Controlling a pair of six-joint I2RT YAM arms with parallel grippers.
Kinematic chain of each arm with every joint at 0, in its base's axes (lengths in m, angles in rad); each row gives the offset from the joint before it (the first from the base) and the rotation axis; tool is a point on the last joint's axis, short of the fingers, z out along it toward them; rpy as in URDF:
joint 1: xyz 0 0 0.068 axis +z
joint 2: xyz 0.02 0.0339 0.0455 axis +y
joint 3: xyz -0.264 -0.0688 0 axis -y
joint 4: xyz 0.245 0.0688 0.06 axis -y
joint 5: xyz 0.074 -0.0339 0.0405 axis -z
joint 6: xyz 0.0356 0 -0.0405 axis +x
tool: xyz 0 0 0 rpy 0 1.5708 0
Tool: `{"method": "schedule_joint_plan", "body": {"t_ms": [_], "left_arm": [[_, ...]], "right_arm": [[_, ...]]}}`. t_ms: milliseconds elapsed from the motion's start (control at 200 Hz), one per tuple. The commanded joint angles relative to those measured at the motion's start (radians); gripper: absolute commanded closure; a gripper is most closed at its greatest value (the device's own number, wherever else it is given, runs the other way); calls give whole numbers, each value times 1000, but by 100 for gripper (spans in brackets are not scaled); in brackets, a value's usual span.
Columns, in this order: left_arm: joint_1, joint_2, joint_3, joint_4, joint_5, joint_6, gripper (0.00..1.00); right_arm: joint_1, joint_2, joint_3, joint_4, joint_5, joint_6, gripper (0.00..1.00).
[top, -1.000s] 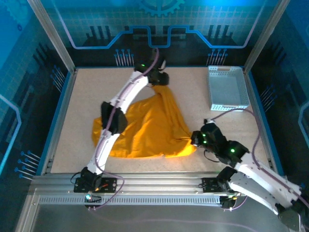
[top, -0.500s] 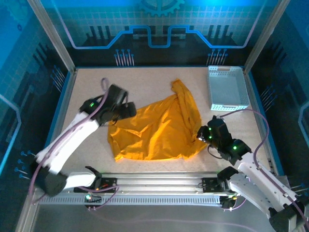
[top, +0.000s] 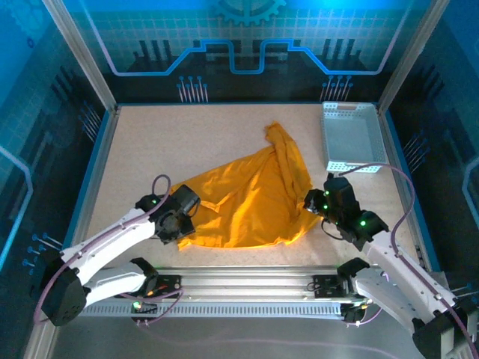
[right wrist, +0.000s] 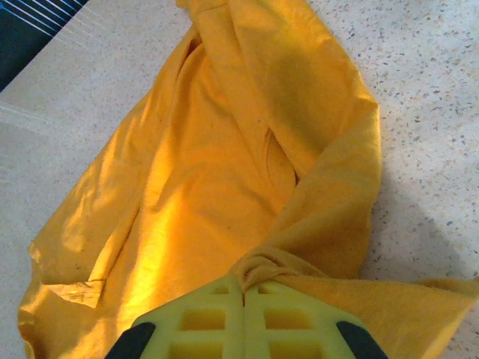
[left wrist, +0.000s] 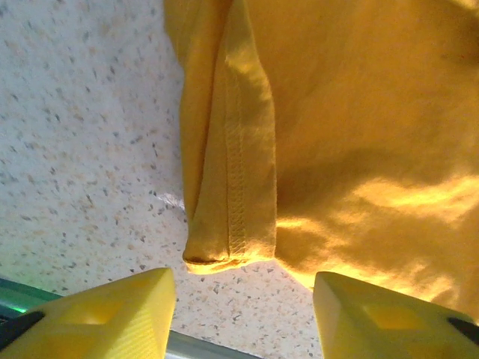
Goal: Fold the inside-out t-shirt
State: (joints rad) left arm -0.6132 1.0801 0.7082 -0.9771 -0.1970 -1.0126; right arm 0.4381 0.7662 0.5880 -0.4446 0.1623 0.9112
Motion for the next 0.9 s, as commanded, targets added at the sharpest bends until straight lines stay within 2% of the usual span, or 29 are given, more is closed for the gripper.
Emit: {"method": "schedule_joint_plan", "body": {"t_ms": [0,300,430,895], "left_arm": [[-13,20,-51,43,43,-42,52],[-35,95,-88,181,60,-23,54],[-35,134,-76,153,32,-18,55],[-35,111,-99,104,2,-19,81]], "right_arm": [[-25,-16,-10,18,-32,-20,100],[-36,-11,-15,29,-60,-20,100],[-36,-15,-17,29,-64,-18,100],[-43,-19,-18,20,-60,-24,100]]}}
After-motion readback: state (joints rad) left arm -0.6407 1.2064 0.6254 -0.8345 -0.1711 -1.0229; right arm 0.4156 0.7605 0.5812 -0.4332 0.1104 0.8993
